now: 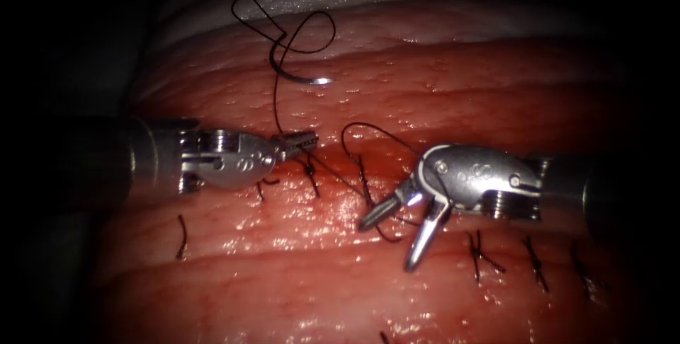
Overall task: Wound Closure
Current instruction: Grab the tail end of the suture with the right hand, then pull the suture up with the right tool and down with the left tool.
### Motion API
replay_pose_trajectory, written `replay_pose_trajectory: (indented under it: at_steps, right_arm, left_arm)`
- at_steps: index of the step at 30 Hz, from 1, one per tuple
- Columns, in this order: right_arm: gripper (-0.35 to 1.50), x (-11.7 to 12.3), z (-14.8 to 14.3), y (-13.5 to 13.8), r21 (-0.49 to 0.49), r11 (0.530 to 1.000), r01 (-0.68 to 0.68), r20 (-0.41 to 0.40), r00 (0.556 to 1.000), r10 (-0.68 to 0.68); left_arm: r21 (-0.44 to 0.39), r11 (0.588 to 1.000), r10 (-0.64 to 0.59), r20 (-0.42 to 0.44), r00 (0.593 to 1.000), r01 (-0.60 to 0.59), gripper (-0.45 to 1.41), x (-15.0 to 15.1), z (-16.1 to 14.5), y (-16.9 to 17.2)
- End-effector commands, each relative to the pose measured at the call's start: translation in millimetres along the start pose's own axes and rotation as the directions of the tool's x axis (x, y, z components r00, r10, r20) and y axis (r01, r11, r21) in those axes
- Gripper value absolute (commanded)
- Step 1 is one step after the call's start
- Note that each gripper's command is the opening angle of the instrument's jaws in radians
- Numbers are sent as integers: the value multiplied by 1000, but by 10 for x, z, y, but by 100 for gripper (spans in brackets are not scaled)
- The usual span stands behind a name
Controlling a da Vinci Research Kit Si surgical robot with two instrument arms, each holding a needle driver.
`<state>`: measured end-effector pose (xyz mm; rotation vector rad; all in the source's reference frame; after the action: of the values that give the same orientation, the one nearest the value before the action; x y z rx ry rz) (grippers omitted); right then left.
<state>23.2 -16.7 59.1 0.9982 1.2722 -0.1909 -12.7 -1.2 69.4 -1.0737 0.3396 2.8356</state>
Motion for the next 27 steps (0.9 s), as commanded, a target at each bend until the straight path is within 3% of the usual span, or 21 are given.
replay_pose_trajectory:
  at_steps: [1,2,5,16,23,27]
  right_arm:
    - [64,-4,4,12,-2,1000,0,-1,1000,0]
    - [25,-4,4,14,-3,1000,0,-1,1000,0]
    - [-35,-2,5,19,-7,1000,-3,-3,1000,3]
    - [-35,24,-15,42,-120,992,-44,-84,996,34]
    - [-35,34,-47,61,-214,971,-104,-188,980,64]
    - [-35,31,-56,70,-240,963,-124,-194,978,77]
  left_arm:
    - [1,1000,-5,-2,1000,5,-45,0,8,2]
    - [1,1000,-5,-2,1000,5,-45,0,8,2]
    - [1,1000,-4,-3,1000,4,-45,0,8,2]
    - [0,1000,6,-10,1000,-6,-45,4,-8,16]
    - [-12,1000,6,-28,1000,-7,-45,11,-44,39]
    - [-45,999,9,-56,998,-12,-45,24,-71,50]
